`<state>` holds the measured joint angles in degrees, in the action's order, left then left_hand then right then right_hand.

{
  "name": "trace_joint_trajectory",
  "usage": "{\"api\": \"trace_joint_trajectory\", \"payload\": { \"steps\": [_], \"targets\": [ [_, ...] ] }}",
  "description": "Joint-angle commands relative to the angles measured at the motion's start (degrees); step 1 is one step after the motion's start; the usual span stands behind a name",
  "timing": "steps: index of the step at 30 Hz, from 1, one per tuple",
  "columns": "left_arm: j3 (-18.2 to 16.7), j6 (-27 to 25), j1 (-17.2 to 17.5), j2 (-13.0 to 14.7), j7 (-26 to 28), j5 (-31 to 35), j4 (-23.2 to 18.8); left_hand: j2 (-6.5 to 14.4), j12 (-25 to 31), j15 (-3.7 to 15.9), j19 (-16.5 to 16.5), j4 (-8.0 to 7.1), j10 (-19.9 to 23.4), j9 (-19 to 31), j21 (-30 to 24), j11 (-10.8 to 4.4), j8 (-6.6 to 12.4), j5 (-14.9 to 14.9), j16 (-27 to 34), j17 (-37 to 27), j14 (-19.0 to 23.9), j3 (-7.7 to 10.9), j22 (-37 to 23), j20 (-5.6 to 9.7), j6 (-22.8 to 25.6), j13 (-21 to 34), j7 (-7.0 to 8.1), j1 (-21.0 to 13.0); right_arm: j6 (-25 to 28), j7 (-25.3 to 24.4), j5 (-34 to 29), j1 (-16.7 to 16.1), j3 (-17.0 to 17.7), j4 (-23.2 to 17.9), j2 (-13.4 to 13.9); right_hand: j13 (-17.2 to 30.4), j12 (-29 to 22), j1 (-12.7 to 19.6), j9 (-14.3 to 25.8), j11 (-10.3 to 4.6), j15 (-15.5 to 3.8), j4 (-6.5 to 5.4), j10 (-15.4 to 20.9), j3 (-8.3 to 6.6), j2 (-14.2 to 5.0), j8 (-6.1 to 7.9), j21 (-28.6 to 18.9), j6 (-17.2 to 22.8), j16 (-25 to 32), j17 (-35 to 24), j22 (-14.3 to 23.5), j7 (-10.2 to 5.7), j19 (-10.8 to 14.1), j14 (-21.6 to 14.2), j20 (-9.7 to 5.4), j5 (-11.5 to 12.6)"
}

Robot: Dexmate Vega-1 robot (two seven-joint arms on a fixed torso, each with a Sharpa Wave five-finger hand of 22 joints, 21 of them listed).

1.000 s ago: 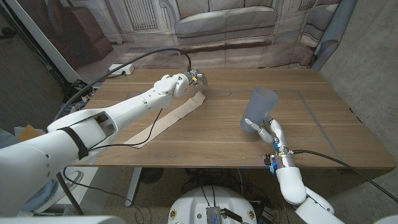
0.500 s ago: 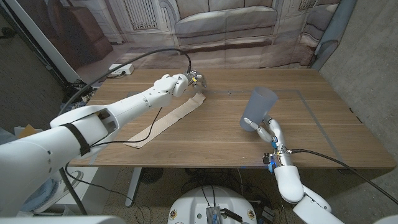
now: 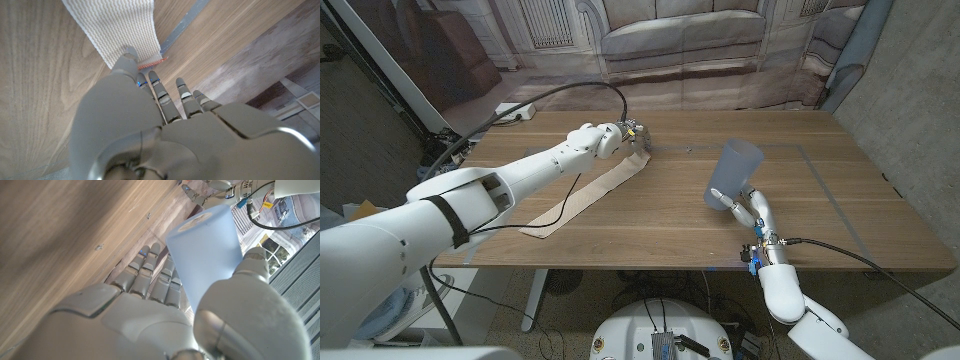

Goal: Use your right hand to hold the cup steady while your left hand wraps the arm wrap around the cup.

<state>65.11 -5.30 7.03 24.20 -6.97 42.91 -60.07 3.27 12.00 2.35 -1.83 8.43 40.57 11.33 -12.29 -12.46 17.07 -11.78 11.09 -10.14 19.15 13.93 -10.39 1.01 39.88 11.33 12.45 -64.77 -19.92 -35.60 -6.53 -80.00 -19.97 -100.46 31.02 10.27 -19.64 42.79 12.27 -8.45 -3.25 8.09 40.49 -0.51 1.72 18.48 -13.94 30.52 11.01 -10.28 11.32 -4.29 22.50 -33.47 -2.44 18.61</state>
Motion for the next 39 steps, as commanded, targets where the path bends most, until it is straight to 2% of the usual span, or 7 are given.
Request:
{"api": "trace_joint_trajectory", "payload": {
  "steps": [1, 12, 17, 20, 24, 32, 39],
  "targets": [
    [0.8, 2.7, -0.2, -1.4, 4.8, -1.0, 4.1, 1.1, 0.5, 8.57, 0.9, -0.94, 2.9, 0.0, -0.3, -0.05, 0.90, 0.1, 0.6, -0.3, 2.1, 0.21, 0.0, 0.60, 3.0, 0.3, -0.01, 0.0, 0.6, 0.1, 0.4, 0.2, -0.2, -0.2, 0.4, 0.3, 0.0, 6.5, 0.0, -3.30, -5.94, -0.61, 3.8, -1.20, -6.73, -0.17, -0.1, 8.8, -0.1, -0.1, 0.1, -8.47, 0.7, -0.7, 0.07, -0.2],
    [1.1, 2.3, -0.6, -2.6, 5.5, -2.2, 5.6, 3.4, 0.7, 8.89, 3.3, -2.01, 11.9, -0.7, -0.1, -0.03, 3.31, 0.5, 0.8, -0.2, 7.6, 1.77, 0.0, 2.63, 13.7, 0.1, -0.82, 1.2, 0.9, 0.4, 0.8, 0.1, -0.2, -0.4, 0.9, 0.3, 0.1, 6.6, 0.0, -3.31, -5.87, -0.64, 3.9, -1.23, -6.85, -0.25, -0.1, 9.0, -0.1, -0.1, 0.1, -8.48, 0.8, -0.8, 0.18, -0.4],
    [1.5, 1.6, -0.4, -2.8, 6.3, -2.2, 5.7, 4.3, 1.0, 9.11, 5.1, -2.14, 17.8, -0.8, -0.3, 0.13, 4.75, 0.8, 0.8, -0.1, 11.1, 3.22, 0.1, 3.51, 18.8, 0.0, -2.58, 1.3, 0.8, 0.5, 1.0, 0.1, -0.1, -0.5, 1.2, 0.3, 0.2, 6.7, 0.0, -3.33, -5.90, -0.65, 3.9, -1.25, -6.90, -0.28, -0.1, 9.1, -0.1, -0.1, 0.1, -8.48, 0.8, -0.8, 0.30, -0.5],
    [1.6, 1.1, -0.3, -2.8, 6.7, -2.2, 5.6, 4.5, 1.3, 9.16, 6.2, -1.45, 20.6, -0.7, -0.3, 0.09, 5.29, 0.8, 0.9, -0.1, 13.3, 4.45, 0.1, 3.86, 20.5, 0.4, -3.84, 0.3, 0.8, 0.6, 1.2, 0.1, -0.1, -0.5, 1.3, 0.3, 0.2, 6.7, 0.0, -3.33, -5.83, -0.65, 3.9, -1.25, -6.91, -0.32, -0.1, 9.1, -0.1, -0.1, 0.1, -8.48, 0.8, -0.8, 0.34, -0.5],
    [1.6, 0.6, -0.1, -2.5, 6.7, -2.4, 4.9, 4.1, 2.2, 9.23, 8.1, -0.42, 24.4, -0.6, -0.4, 0.06, 5.69, 0.8, 1.1, -0.1, 16.7, 6.03, 0.3, 5.57, 21.5, 1.6, -5.59, -1.3, 1.0, 0.8, 1.4, 0.1, -0.1, -0.5, 1.3, 0.3, 0.2, 6.7, 0.0, -3.32, -5.89, -0.66, 3.9, -1.26, -6.94, -0.36, -0.1, 9.1, -0.1, -0.1, 0.1, -8.48, 0.8, -0.8, 0.41, -0.6],
    [0.8, -2.2, 0.9, -0.9, 6.3, -2.0, 0.6, 3.9, 3.5, 9.37, 9.5, -0.53, 24.9, -0.4, 0.0, 0.40, 5.73, 1.1, 2.5, -0.8, 24.6, 7.58, 0.3, 5.12, 21.2, 5.4, -6.53, -1.9, 0.3, 0.8, 1.5, 0.7, -0.1, 0.3, 1.3, 0.3, 0.3, 6.8, 0.0, -3.33, -5.83, -0.66, 4.0, -1.26, -6.97, -0.44, -0.1, 9.3, -0.2, -0.1, 0.2, -8.49, 0.9, -0.8, 0.47, -0.7],
    [-1.1, -5.3, 2.6, 1.4, 6.7, -1.3, -5.5, 4.0, 5.1, 9.70, 10.8, -0.65, 24.0, -0.3, 0.1, 0.62, 5.82, 1.2, 3.2, -1.4, 29.5, 8.46, 0.3, 4.83, 20.8, 9.0, -7.09, -2.1, -0.4, 0.9, 1.3, 0.9, -0.2, 0.6, 1.4, 0.3, 0.4, 6.9, 0.0, -3.36, -5.93, -0.66, 4.0, -1.28, -7.01, -0.53, -0.1, 9.3, -0.2, -0.1, 0.2, -8.49, 0.9, -0.9, 0.50, -0.8]
  ]
}}
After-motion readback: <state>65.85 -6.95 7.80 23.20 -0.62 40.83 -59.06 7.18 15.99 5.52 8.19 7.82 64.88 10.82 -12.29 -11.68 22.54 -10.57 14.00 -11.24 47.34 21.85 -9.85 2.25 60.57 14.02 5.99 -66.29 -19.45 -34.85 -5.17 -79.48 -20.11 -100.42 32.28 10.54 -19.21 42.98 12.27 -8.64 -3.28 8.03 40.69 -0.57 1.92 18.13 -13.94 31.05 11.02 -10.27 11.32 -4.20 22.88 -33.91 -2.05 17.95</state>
